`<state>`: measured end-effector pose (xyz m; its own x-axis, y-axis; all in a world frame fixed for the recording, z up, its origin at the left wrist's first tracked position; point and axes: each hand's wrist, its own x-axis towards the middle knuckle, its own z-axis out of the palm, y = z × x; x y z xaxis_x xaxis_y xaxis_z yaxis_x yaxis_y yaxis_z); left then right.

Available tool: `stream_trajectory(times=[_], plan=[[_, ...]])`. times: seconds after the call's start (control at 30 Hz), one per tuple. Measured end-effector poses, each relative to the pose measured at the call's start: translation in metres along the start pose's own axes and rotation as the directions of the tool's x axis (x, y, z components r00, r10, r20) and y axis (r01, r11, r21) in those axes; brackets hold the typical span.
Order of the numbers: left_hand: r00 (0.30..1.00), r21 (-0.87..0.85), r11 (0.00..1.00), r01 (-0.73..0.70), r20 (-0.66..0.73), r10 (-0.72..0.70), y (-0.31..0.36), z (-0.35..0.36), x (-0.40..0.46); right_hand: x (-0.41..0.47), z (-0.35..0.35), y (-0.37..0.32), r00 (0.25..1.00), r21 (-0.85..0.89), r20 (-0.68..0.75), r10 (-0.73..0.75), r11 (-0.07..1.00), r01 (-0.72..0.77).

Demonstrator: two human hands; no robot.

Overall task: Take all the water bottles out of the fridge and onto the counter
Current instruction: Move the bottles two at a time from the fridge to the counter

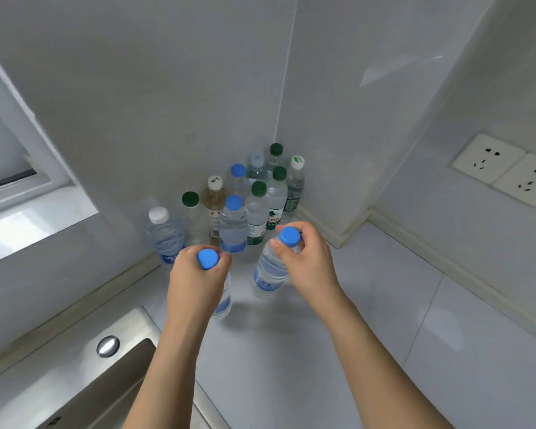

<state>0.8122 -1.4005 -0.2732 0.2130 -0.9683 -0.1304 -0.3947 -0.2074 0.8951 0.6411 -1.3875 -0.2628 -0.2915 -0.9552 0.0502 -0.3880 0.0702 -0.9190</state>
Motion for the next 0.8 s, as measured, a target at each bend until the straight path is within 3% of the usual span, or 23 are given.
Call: stream_trajectory(times=[0.2,0.4,0.63,0.8], plan=[[0.997,0.079,0.997,0.003,-0.072,0.003,-0.032,-0.015,0.027,0.032,0.064,-0.003,0.997,0.043,0.08,-0.016,0.999,0.012],[0.996,0.102,0.995,0.011,-0.089,-0.002,-0.045,-0.016,0.043,0.049,0.109,-0.002,0.989,-0.022,0.13,-0.071,0.997,0.075],[0.971,0.239,0.962,0.129,0.165,-0.171,-0.066,-0.024,0.044,0.058,0.132,0.004,0.986,-0.084,0.142,-0.09,0.991,0.102],[0.973,0.203,0.962,0.182,0.104,-0.206,-0.074,-0.019,0.039,0.063,0.137,0.009,0.981,-0.082,0.163,-0.102,0.99,0.117]])
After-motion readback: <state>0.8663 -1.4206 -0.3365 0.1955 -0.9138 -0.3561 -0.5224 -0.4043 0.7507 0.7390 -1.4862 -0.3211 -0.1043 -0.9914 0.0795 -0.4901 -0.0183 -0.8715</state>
